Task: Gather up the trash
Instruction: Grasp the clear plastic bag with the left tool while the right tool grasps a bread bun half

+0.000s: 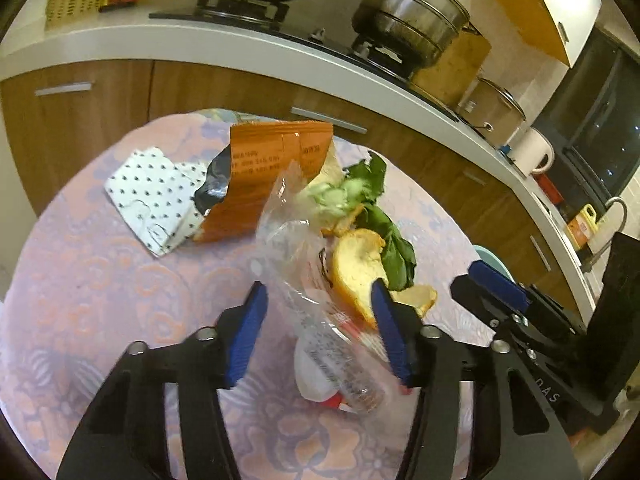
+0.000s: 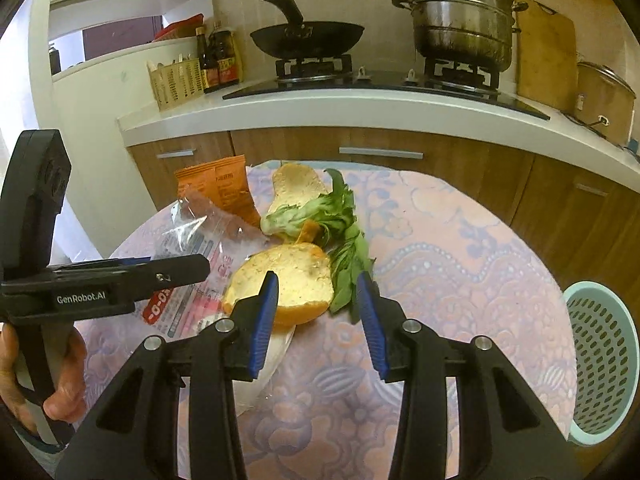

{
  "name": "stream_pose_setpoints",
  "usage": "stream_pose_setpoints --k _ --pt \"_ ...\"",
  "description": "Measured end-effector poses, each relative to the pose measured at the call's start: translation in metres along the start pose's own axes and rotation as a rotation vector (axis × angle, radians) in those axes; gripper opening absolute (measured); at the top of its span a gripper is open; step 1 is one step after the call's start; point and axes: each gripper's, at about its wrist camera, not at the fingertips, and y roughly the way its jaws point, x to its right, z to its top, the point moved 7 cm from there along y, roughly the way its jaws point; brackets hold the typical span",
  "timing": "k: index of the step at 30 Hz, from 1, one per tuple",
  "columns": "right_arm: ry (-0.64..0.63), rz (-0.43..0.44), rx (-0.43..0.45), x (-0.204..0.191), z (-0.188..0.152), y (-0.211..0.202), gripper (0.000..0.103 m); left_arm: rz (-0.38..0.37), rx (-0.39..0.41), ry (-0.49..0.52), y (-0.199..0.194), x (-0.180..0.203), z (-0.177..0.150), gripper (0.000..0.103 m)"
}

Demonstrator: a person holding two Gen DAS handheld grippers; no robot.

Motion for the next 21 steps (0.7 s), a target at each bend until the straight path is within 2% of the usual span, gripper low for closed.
stream_pose_setpoints --k 2,8,9,13,15,21 --pt "0.02 0.012 -0.021 0.001 -0.002 0.005 0.038 -0.025 -0.016 -0.005 0.003 0.003 -0.003 0.033" --pt "0.038 0.032 -0.034 -0.001 -0.009 0.007 0.049 -0.019 -0.004 0.006 0.002 0.004 -0.008 0.021" --pt "0.03 0.033 -0.036 -0.003 -0.01 0.008 0.055 -0.018 -0.002 0.006 0.002 0.003 -0.009 0.02" --pt "0.04 0.03 -0.037 -0.005 -0.016 0.011 0.065 -0.008 0.014 0.016 0.001 0.004 -0.009 0.018" --pt "0.069 0.037 -0.048 -0.003 -0.021 0.015 0.075 -0.002 0.019 0.018 0.0 0.004 -0.011 0.017" --pt "0.09 0.06 -0.098 -0.009 -0.029 0.033 0.076 -0.002 0.024 0.018 0.003 0.003 -0.011 0.017"
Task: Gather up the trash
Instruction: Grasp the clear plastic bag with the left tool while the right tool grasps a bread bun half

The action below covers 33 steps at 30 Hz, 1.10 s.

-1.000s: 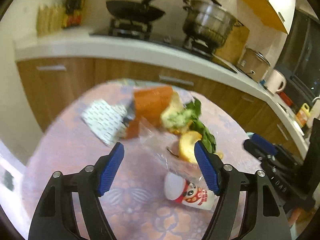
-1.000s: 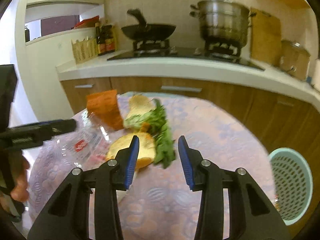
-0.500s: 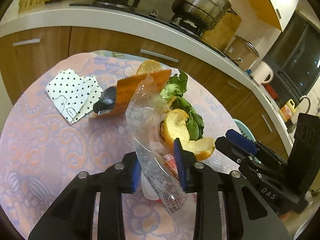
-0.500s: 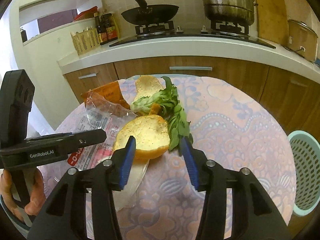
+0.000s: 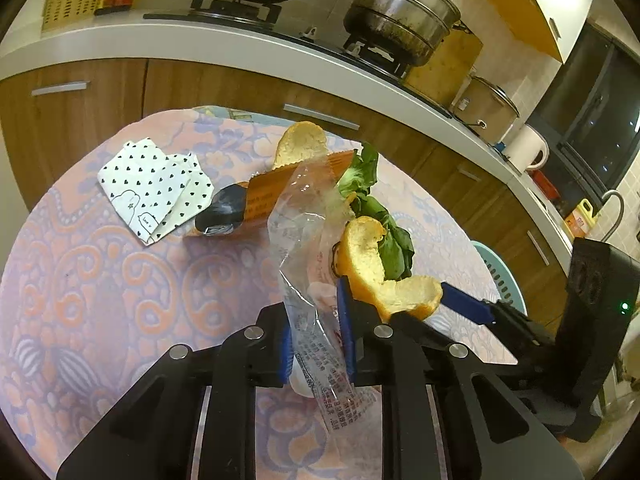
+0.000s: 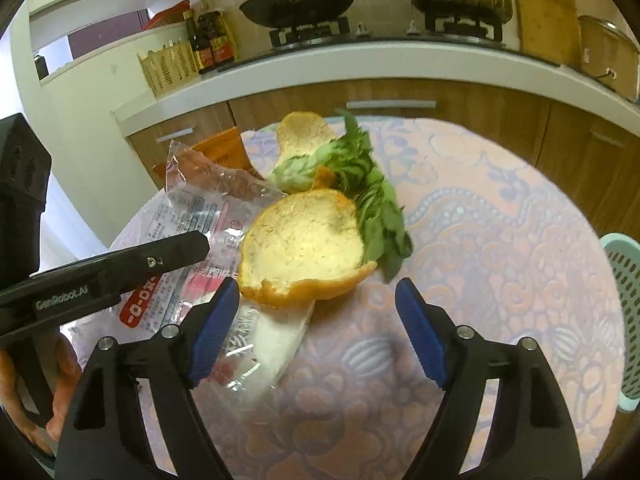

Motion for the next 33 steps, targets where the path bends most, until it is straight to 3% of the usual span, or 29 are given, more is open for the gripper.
stream_pose_setpoints --k 14,22,29,33 --pt "0.058 0.039 -0.044 -0.004 0.0 0.013 0.082 -0.015 0.026 -0.017 -0.004 -0.006 -0.001 0.017" --pt "0.061 -0.01 -0.038 -0.005 0.003 0.015 0.082 -0.053 0.024 -0.058 -0.008 -0.014 -0.004 0.017" --pt "0.133 -0.011 -0.098 0.0 0.009 0.036 0.081 -0.062 0.012 -0.057 -0.008 -0.017 -0.007 0.016" --pt "0.123 0.022 -0.086 -0.001 0.009 0.032 0.056 -0.071 0.011 -0.058 -0.009 -0.016 -0.009 0.016"
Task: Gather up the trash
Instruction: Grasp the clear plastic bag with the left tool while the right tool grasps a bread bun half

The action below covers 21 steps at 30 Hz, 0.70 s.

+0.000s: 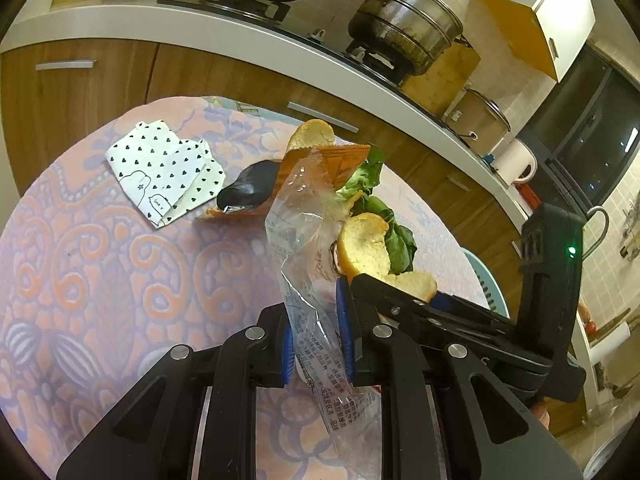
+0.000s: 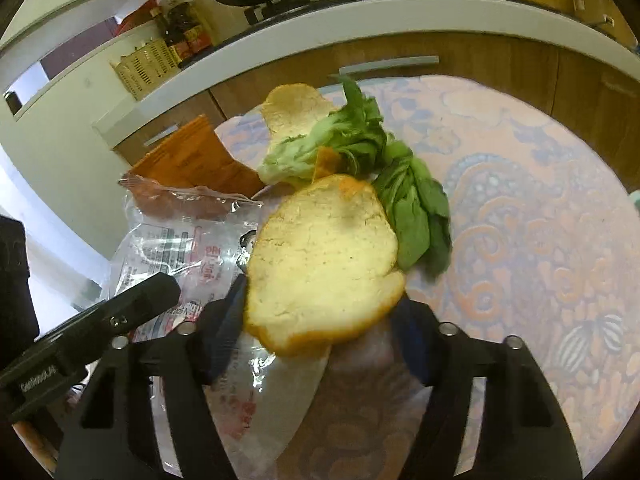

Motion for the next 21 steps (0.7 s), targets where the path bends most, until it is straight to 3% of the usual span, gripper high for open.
stream_pose_setpoints --k 6,21 --pt "-0.015 0.003 0.037 0.0 -0.004 -0.019 0.037 -0.03 0.013 -0.006 -0.011 0.005 -0.003 0.016" --pt "0.03 -0.012 0.197 0.037 -0.012 -0.111 0.033 -0.112 0.063 0.099 -0.036 0.072 0.001 0.015"
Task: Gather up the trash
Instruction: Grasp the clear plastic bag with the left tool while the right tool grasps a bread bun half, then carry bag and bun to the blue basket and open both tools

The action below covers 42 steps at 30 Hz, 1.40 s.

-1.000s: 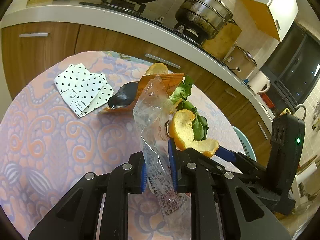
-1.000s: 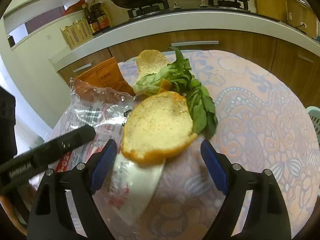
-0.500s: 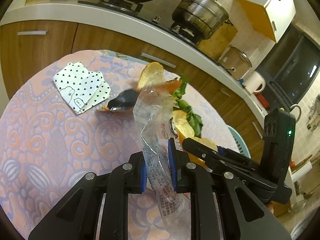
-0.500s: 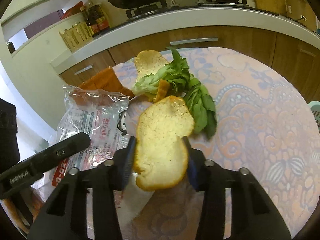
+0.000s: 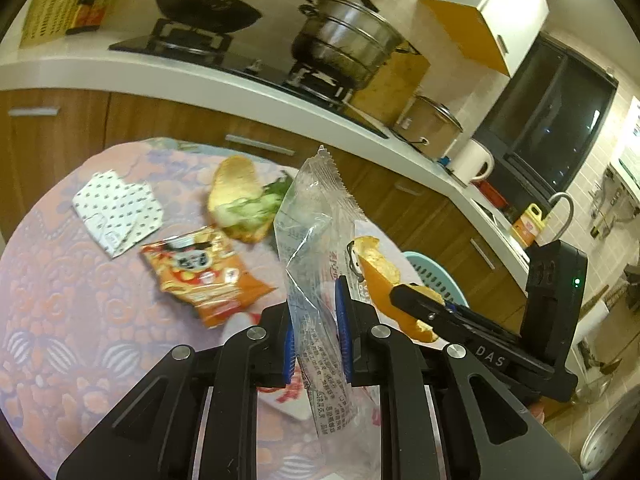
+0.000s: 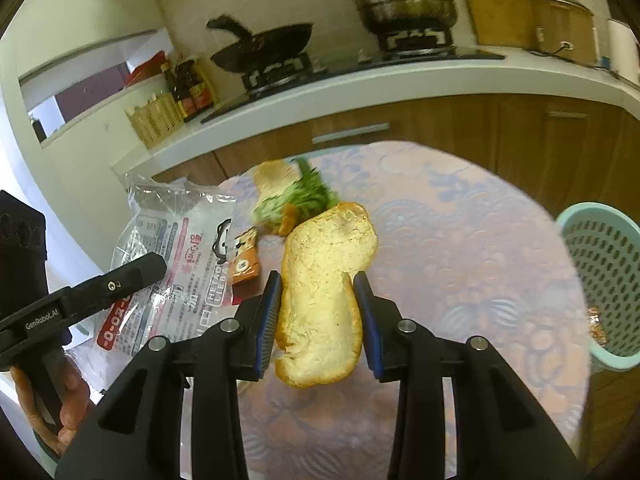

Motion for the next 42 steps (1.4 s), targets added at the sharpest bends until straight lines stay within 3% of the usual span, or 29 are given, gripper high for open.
stream_pose_setpoints --k 14,24,34,39,42 --pt "0.087 -0.129 0.136 0.096 0.023 -0.064 0.033 0.007 -0.011 0.167 0.056 0.094 0.008 0.015" --pt "0.185 -0.251 0.197 0.193 0.025 -0.098 0.033 0.119 -0.008 0.36 0.126 0.165 0.011 0.015" --pt "0.323 -0.387 0.167 0.298 0.001 -0.09 0.033 0.237 0.012 0.506 0.208 0.221 0.01 0.013" --pt "0.386 -0.423 0.132 0.333 -0.009 -0.08 0.034 0.238 0.019 0.569 0.242 0.248 0.007 0.013" --pt "0.421 -0.413 0.097 0.347 -0.015 -0.07 0.046 0.221 0.007 0.583 0.263 0.257 0.004 0.021"
